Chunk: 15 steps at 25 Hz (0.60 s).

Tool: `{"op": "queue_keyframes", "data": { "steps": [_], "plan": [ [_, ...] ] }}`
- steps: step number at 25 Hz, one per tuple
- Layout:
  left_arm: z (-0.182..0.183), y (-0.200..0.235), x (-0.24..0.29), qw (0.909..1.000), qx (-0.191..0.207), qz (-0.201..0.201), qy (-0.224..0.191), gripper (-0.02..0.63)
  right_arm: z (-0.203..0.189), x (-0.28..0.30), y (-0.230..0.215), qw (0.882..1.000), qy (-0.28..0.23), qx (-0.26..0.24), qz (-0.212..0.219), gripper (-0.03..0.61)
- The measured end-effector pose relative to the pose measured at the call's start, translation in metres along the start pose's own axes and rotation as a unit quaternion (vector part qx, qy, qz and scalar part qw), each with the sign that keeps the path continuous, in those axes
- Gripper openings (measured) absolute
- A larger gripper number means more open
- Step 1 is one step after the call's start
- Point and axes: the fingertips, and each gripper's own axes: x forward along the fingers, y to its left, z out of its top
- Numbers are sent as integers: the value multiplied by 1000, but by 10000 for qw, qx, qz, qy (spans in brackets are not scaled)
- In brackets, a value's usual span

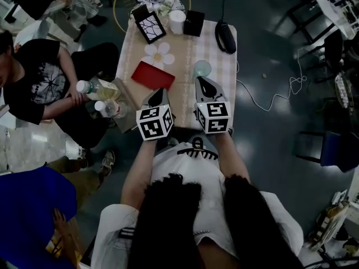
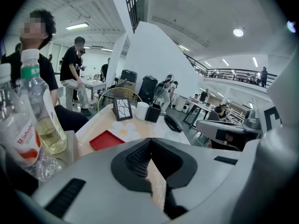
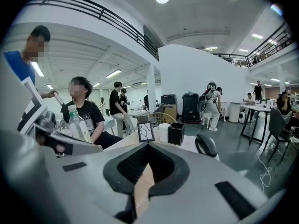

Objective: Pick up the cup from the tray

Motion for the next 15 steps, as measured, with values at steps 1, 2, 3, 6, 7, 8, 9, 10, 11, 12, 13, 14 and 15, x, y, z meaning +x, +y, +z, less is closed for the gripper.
{"op": "queue_keyframes", "data": {
  "steps": [1, 2, 3, 6, 7, 8, 9, 10, 11, 12, 13, 14, 15],
  "plan": [
    [-1, -1, -1, 10000, 12, -9, -1, 6, -1, -1, 0, 10000, 23, -2, -23, 6],
    [-1, -1, -2, 10000, 25, -17, -6, 6, -2, -2, 1, 10000, 49, -10, -51, 6],
    [-1, -2, -3, 10000, 37, -24, -13, 6, -4, -3, 1, 9999, 75, -33, -83, 6],
    [-3, -2, -5, 10000, 46, -35, -24, 6, -8, -5, 4, 9997, 143, -136, -121, 5],
    [-4, -2, -6, 10000, 49, -38, -23, 6, -9, -6, 5, 9997, 157, -136, -110, 5],
    [-4, -3, -7, 10000, 59, -39, -20, 6, -9, -7, 6, 9997, 168, -119, -93, 5],
    [-4, -3, -7, 10000, 75, -42, -18, 6, -10, -7, 7, 9998, 173, -101, -76, 5],
    [-4, -3, -7, 9999, 97, -46, -17, 6, -10, -8, 7, 9998, 173, -98, -66, 5],
    [-4, -4, -7, 9999, 119, -51, -16, 6, -10, -7, 7, 9998, 170, -106, -64, 5],
    [-4, -4, -6, 9999, 136, -54, -12, 6, -11, -7, 6, 9998, 173, -114, -67, 5],
    [-5, -4, -6, 9999, 147, -57, -7, 6, -12, -7, 6, 9997, 185, -116, -70, 5],
    [-6, -4, -6, 9999, 152, -58, 0, 6, -14, -7, 5, 9997, 201, -113, -72, 5],
    [-6, -4, -7, 9999, 156, -56, 5, 6, -15, -8, 5, 9997, 215, -105, -69, 5]
  ]
}}
